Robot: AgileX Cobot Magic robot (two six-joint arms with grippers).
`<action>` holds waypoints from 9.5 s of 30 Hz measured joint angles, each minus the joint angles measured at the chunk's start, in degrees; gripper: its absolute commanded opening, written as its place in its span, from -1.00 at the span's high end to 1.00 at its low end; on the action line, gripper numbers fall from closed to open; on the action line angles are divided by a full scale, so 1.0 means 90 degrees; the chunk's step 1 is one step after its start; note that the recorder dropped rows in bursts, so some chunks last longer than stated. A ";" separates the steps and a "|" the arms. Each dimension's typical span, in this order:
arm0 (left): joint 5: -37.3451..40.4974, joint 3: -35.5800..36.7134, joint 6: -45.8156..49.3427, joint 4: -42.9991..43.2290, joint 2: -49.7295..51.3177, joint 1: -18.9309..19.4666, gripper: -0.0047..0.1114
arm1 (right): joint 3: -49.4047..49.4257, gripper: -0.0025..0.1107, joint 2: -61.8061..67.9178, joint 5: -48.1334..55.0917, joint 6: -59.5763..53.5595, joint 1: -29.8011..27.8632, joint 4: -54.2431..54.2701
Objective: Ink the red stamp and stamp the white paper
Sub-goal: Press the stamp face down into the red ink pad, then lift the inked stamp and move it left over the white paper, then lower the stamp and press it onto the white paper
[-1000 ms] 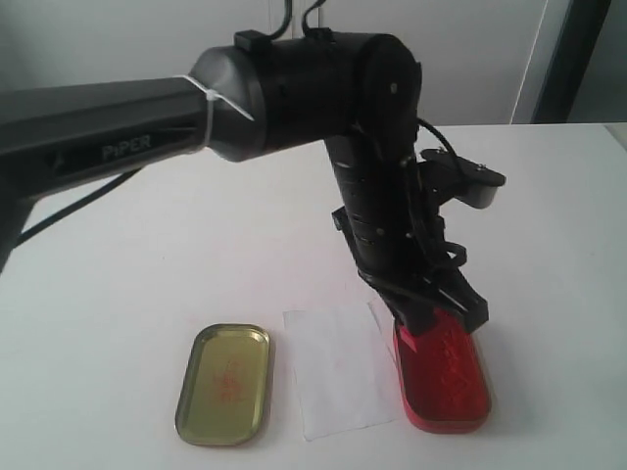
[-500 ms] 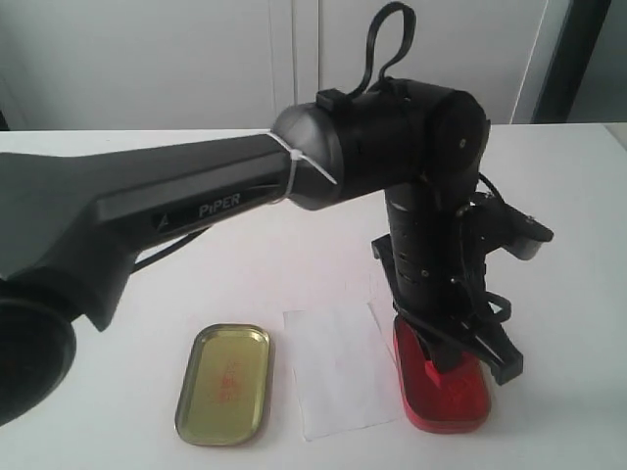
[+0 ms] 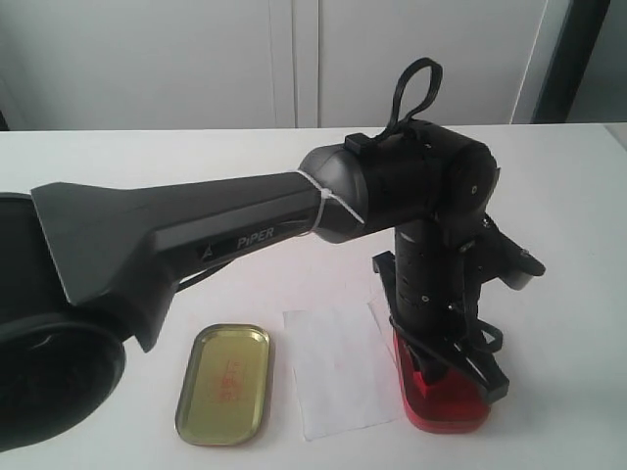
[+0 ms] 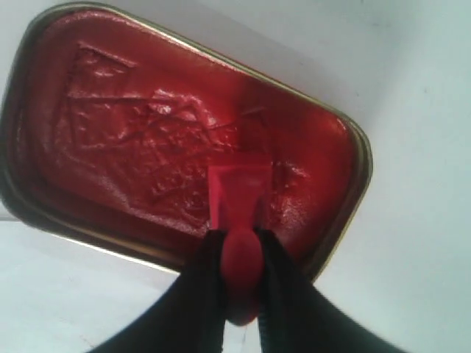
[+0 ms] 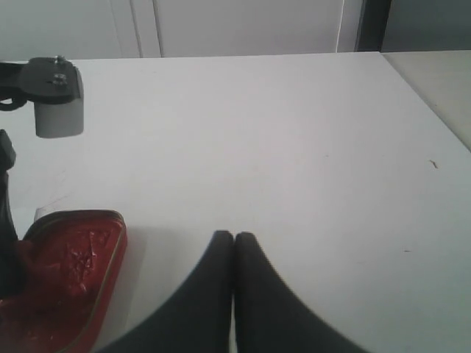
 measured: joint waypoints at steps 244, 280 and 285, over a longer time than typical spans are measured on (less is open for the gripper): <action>-0.1944 0.3412 -0.0083 0.0735 -0.1536 0.0564 0.92 | 0.0000 0.96 0.0000 0.0000 0.0020 0.0000 0.0000; -0.1704 0.3301 0.0051 0.0496 -0.1277 0.0651 0.92 | 0.0000 0.96 0.0000 0.0000 0.0035 0.0000 0.0000; -0.1643 0.3247 0.0077 0.0486 -0.1239 0.0651 0.92 | 0.0000 0.96 0.0000 0.0000 0.0035 0.0000 0.0000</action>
